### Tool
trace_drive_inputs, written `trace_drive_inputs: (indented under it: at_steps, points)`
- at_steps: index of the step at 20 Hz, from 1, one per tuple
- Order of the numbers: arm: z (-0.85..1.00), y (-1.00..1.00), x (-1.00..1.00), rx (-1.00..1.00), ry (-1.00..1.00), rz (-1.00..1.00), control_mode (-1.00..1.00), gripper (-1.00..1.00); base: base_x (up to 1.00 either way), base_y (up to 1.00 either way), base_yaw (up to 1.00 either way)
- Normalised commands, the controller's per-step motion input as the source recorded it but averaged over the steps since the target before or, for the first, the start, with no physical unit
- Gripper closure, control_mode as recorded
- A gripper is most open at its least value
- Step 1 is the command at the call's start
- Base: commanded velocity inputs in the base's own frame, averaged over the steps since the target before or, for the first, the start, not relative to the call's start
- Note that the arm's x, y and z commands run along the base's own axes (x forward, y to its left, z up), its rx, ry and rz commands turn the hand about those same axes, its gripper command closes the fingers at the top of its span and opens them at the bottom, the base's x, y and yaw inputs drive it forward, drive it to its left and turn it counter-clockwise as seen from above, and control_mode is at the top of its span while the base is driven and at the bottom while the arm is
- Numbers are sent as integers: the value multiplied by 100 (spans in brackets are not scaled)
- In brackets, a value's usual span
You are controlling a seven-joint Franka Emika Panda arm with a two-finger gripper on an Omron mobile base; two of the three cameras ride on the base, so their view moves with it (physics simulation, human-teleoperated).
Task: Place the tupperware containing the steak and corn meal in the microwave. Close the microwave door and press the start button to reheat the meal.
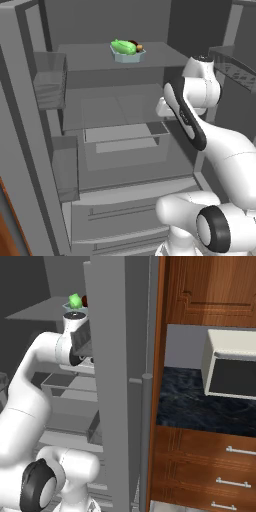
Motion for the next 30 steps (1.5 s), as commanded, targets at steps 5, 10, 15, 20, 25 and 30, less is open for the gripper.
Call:
trace_drive_inputs:
  at_steps: [5,10,15,20,25,30]
  points:
    - [0,30,0,0,-2,0,-100,-100,0,0,0]
    - [0,45,0,0,-4,0,-100,-100,0,0,0]
    - [0,16,-1,0,-2,0,-100,-100,0,0,0]
    - [0,-54,-21,0,-2,0,-100,-100,0,0,0]
    - [0,-1,0,0,0,0,-100,-100,0,0,0]
    - [0,0,0,0,0,0,-100,-100,0,0,0]
